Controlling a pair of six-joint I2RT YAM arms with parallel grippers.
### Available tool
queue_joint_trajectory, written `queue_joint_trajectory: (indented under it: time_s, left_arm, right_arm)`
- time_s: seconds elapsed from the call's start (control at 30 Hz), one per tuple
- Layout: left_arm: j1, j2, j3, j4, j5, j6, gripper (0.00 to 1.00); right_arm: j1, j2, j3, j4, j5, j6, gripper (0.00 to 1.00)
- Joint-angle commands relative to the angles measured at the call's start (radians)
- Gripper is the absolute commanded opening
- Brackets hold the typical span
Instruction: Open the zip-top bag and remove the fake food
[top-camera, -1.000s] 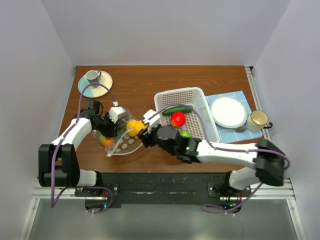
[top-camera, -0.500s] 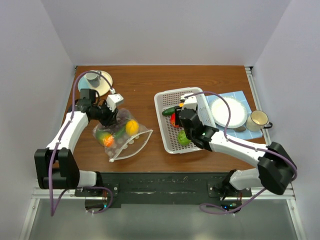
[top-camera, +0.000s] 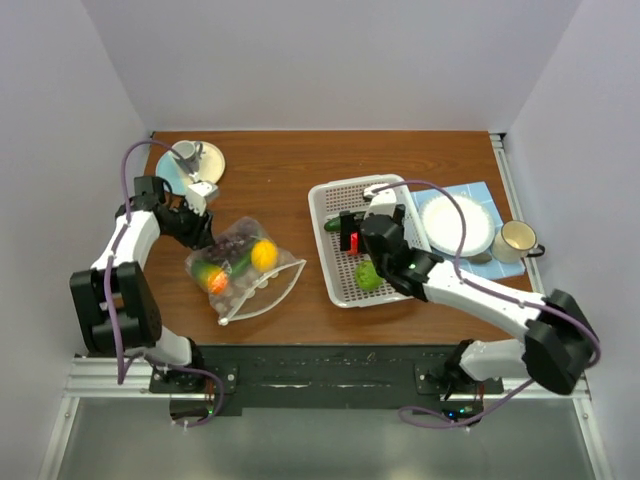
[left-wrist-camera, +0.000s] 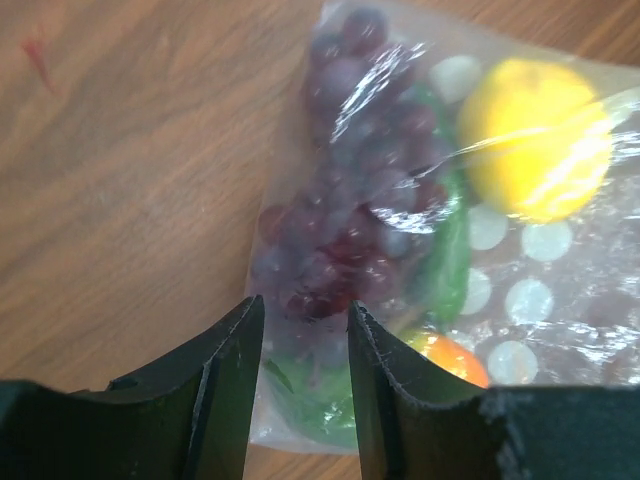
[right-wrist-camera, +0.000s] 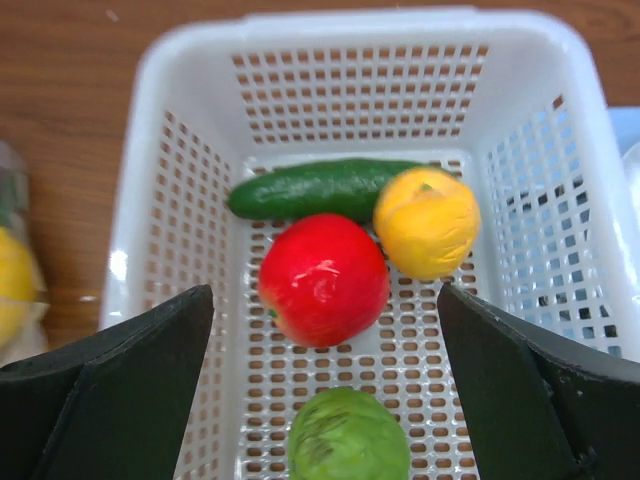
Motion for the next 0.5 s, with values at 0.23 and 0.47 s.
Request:
queue_joint_trajectory:
  time_s: [0.23,0.47]
  left_arm:
    - [0.018,0.109,0.028,0.122,0.031,-0.023,0.39]
    - [0.015,0.138,0.005,0.162,0.027,-0.033,0.34]
  right_arm:
    - [0.280,-0.144,-0.017,0.079,-0.123,-0.133,0.98]
    - [0.459,0.067,0.045,0.165,-0.194,-0.179,0.91]
